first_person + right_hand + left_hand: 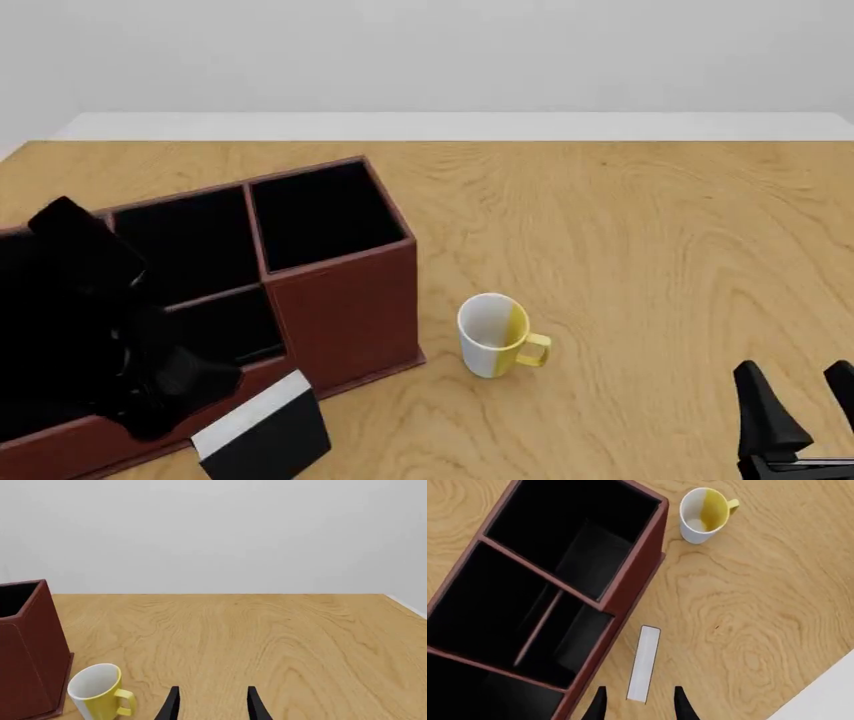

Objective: Pick up the book and place it in the front compartment of the caddy.

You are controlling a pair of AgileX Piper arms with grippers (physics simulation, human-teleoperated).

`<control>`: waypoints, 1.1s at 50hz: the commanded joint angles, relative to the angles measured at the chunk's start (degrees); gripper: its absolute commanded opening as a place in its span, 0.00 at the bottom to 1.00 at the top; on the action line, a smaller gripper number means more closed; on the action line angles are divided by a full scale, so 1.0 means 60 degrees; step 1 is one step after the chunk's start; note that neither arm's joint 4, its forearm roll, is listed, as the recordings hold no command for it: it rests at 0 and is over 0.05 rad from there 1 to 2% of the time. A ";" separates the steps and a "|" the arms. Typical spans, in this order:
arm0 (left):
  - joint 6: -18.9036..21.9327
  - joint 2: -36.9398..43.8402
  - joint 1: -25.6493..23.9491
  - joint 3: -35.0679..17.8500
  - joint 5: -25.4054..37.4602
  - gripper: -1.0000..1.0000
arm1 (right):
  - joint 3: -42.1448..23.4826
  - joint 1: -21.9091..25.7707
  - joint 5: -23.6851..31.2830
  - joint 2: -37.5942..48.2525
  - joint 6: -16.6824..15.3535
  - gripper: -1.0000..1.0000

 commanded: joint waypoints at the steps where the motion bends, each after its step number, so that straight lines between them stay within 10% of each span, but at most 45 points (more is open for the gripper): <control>1: 0.0043 0.0326 0.0093 0.0828 -0.0839 1.00 | 0.0000 -0.0001 0.0000 -0.0006 -0.0002 1.00; 55: -0.0290 0.0606 -0.0425 0.3608 -0.2974 1.00 | 0.0001 -0.0002 -0.0001 0.0007 0.0005 1.00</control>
